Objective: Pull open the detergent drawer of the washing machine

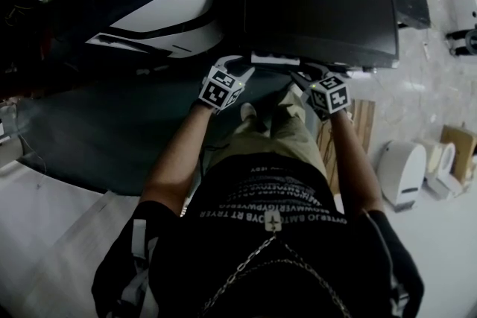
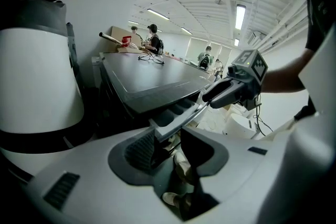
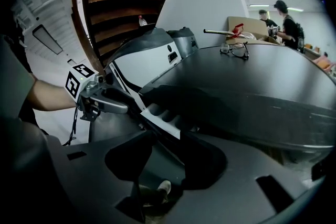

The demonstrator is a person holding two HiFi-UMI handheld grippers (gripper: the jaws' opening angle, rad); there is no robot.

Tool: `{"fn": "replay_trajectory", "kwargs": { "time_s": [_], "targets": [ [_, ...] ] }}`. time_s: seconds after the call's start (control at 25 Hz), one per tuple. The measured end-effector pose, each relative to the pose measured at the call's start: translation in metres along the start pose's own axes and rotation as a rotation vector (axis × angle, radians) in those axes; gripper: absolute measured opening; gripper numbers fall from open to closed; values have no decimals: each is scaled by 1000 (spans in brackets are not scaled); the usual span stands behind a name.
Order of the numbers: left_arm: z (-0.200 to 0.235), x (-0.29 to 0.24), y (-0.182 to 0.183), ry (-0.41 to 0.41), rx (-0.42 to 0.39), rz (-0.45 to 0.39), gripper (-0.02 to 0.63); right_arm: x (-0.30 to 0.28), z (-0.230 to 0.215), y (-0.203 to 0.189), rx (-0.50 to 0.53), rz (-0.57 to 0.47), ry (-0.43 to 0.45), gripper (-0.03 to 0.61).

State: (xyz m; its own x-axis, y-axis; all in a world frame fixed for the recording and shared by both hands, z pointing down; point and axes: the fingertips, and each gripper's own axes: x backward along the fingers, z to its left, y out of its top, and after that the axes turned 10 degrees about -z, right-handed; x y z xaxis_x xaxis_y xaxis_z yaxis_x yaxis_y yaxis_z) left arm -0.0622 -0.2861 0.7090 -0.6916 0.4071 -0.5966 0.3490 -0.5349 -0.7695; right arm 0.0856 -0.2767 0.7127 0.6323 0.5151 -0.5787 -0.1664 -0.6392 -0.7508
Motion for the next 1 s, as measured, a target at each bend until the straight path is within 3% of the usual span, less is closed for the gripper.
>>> {"fn": "replay_trajectory", "kwargs": {
  "time_s": [0.28, 0.56, 1.0],
  "targets": [
    [-12, 7, -10, -32, 49, -9, 138, 9, 10, -15, -23, -1, -32, 150],
    [-31, 17, -25, -27, 35, 0, 138, 24, 25, -28, -20, 0, -63, 150],
    [-53, 27, -44, -11, 32, 32, 143, 40, 39, -56, -85, 3, -4, 150]
  ]
}}
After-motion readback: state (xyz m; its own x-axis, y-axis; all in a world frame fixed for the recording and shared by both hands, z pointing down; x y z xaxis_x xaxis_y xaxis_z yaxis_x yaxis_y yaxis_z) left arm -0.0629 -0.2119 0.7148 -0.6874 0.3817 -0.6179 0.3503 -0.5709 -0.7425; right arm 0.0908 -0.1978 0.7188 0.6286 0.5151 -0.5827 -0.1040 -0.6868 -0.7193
